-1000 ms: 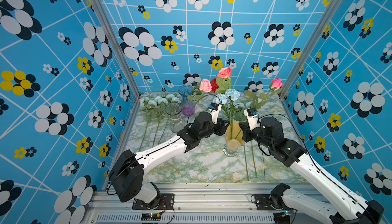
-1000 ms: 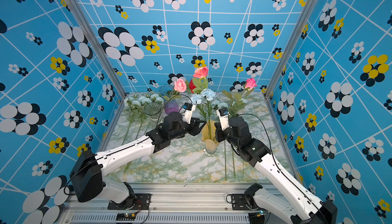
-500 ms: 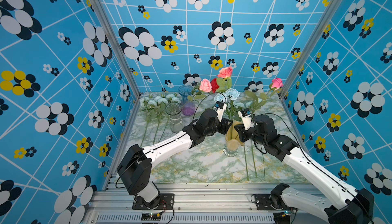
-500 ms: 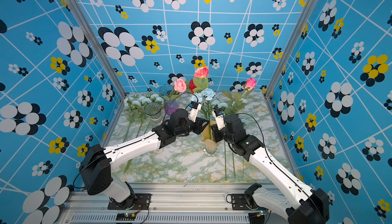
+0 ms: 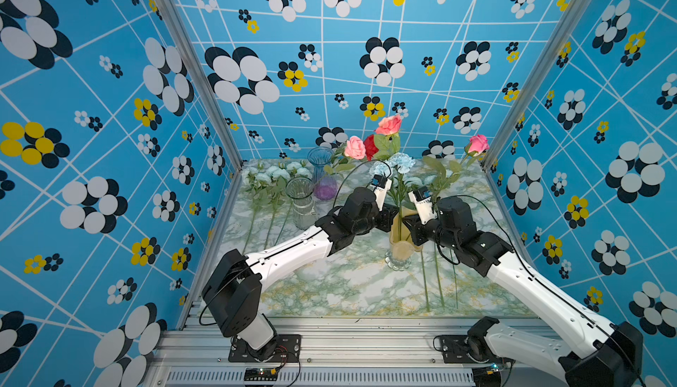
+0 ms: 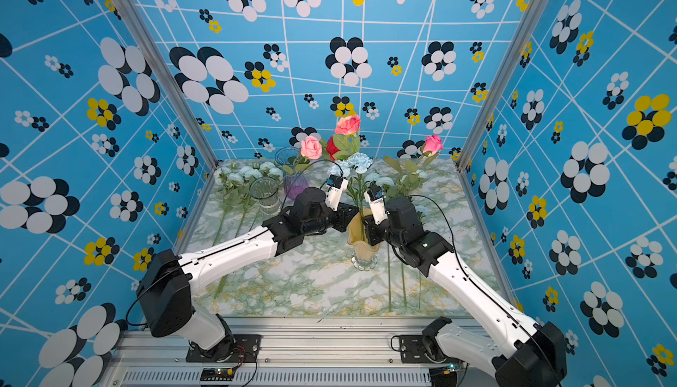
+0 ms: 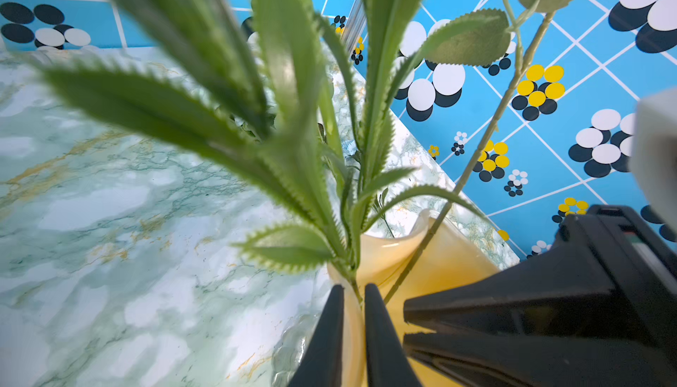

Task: Pick out blue flowers from the vase
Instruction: Pick up the flower from the vase.

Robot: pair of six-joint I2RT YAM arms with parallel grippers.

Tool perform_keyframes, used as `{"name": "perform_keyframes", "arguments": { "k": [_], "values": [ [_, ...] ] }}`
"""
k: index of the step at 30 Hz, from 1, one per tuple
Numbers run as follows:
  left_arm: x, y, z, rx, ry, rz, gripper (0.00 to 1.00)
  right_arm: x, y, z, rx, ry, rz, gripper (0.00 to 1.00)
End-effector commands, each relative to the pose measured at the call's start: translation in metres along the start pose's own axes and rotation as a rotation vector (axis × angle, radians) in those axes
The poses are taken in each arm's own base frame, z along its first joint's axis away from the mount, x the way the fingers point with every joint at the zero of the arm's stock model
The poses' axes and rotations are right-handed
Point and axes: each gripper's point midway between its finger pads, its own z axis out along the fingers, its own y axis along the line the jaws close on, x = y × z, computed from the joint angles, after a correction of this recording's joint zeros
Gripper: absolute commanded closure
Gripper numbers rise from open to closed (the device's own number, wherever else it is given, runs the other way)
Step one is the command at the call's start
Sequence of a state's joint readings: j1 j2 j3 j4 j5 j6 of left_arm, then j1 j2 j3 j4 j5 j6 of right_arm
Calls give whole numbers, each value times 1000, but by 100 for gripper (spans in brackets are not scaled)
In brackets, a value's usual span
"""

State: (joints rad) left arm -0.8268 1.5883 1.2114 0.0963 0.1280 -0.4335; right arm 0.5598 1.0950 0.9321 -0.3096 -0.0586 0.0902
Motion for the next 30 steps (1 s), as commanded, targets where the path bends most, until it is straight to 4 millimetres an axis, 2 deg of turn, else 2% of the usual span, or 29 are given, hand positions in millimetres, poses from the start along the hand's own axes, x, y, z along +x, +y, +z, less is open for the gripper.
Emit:
{"name": "perform_keyframes", "arguments": {
  "k": [1,3,7,15,22,30],
  "values": [
    [-13,-10,-1,16,-14,25,82,-10,0,-4,-5,-23,8,85],
    [-13,-9,1,10,-13,26,78,-10,-1,-5,-2,-24,9,85],
    [-12,-5,6,-6,-14,29,78,-10,-1,-5,0,-23,9,85],
    [-12,-2,10,-16,-17,33,88,-10,-2,-6,2,-24,8,85],
    [-21,-6,6,-14,-40,47,99,-11,-2,-8,2,-33,9,85],
    [-35,-14,-7,-2,-73,59,100,-11,-3,-11,4,-43,10,85]
  ]
}}
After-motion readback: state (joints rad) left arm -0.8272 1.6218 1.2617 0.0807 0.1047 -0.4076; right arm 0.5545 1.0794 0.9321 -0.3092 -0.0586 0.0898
